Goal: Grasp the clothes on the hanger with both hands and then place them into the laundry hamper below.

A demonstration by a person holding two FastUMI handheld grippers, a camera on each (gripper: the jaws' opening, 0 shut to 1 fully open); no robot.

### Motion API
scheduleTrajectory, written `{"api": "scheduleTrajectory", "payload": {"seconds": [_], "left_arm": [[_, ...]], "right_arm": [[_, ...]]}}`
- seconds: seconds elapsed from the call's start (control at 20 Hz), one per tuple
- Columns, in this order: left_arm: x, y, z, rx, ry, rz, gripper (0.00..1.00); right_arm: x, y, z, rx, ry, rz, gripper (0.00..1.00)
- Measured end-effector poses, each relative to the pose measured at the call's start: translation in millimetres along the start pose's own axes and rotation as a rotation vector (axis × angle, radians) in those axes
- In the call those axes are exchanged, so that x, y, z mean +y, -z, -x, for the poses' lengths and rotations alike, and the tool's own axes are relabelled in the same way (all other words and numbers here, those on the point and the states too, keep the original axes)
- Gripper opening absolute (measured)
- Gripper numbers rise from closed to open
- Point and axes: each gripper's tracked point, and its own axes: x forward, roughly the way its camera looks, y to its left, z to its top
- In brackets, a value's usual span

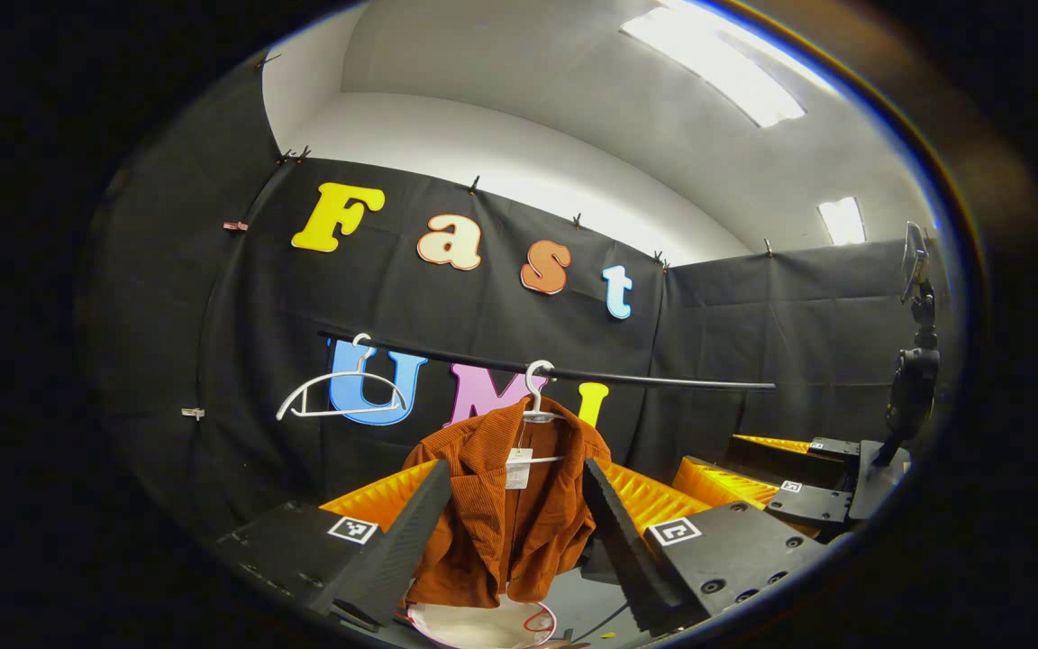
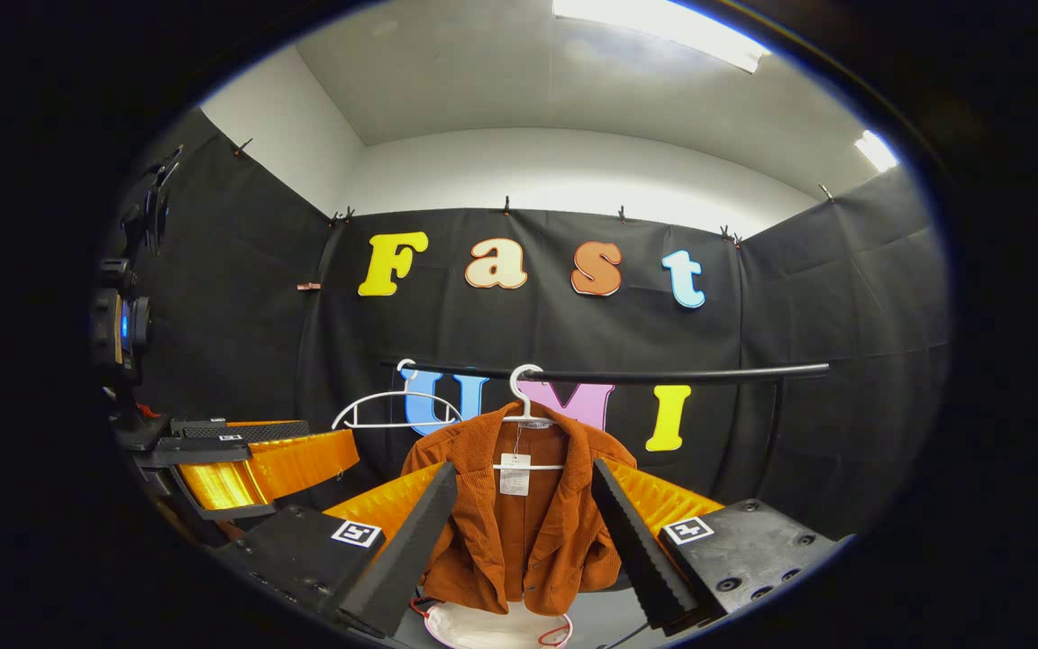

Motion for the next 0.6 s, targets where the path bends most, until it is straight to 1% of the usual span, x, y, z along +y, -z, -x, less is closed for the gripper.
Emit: {"api": "scheduleTrajectory", "payload": {"seconds": [0.05,0.1,0.15,0.2,0.25,0.35,0.6], "left_arm": [[3,2,-1,0.002,0.006,0.002,0.93],[5,4,-2,0.003,0.011,0.006,0.93],[7,8,-5,0.006,0.014,0.012,0.93],[8,11,-7,0.014,0.019,0.018,0.93],[9,15,-12,0.022,0.023,0.022,0.93],[9,23,-22,0.038,0.028,0.020,0.93],[8,38,-63,0.031,0.008,0.000,0.93]], "right_arm": [[1,3,-1,0.003,0.009,0.000,0.95],[2,6,-2,0.005,0.017,0.000,0.95],[3,11,-3,0.014,0.024,0.001,0.99],[2,17,-5,0.026,0.027,0.003,0.99],[1,22,-9,0.034,0.032,0.007,0.98],[-6,30,-19,0.045,0.042,0.013,0.97],[-21,52,-69,0.034,0.003,0.019,0.98]]}}
